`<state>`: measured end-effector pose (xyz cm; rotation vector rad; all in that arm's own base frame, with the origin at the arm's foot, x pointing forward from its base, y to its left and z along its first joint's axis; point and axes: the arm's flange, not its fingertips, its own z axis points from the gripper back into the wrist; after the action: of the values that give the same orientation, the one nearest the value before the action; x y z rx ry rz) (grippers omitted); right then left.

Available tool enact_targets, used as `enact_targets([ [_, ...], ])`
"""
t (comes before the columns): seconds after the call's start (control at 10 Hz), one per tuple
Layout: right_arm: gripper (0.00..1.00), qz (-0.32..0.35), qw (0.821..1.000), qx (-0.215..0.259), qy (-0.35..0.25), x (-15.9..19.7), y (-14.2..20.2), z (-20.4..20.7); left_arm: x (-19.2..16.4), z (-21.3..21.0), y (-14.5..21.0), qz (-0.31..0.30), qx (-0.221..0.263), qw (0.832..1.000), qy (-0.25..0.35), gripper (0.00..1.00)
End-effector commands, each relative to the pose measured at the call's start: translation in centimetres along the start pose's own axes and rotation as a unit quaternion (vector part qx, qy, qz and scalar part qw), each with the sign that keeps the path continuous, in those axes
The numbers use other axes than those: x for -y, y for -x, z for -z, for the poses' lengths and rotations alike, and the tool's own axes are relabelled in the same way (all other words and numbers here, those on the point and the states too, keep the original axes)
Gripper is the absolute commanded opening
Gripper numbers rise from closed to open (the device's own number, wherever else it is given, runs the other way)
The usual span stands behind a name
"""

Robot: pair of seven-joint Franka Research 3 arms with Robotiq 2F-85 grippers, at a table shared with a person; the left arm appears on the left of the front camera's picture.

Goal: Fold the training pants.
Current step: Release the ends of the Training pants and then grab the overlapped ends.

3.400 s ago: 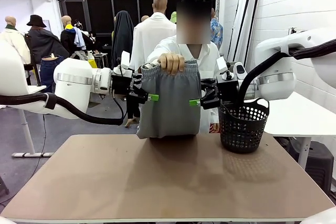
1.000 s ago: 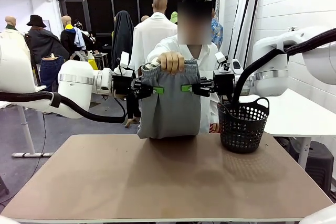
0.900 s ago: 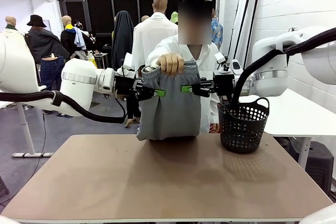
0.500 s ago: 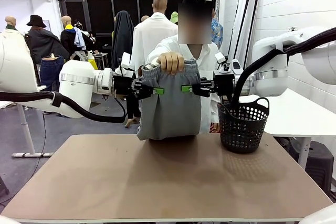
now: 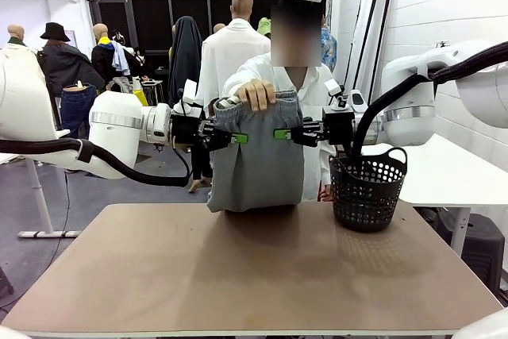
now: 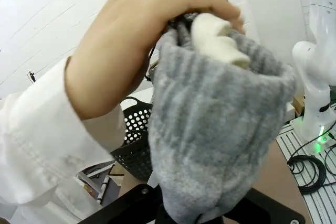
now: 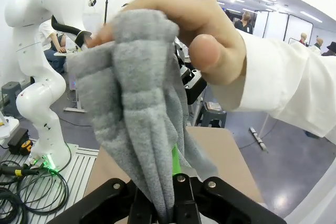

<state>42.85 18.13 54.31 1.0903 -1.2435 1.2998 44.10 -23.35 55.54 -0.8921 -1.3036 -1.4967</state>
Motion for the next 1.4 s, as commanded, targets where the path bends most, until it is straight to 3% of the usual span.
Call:
enact_targets([
  [0.0, 0.0, -0.001, 1.0, 0.002, 0.0, -0.25, -0.17, 0.05, 0.33, -0.15, -0.38, 0.004, 0.009, 1.0, -0.009, 0.0],
  [1.3, 0.0, -0.001, 1.0, 0.002, 0.0, -0.25, -0.17, 0.05, 0.33, -0.15, -0.38, 0.004, 0.009, 1.0, -0.009, 0.0],
])
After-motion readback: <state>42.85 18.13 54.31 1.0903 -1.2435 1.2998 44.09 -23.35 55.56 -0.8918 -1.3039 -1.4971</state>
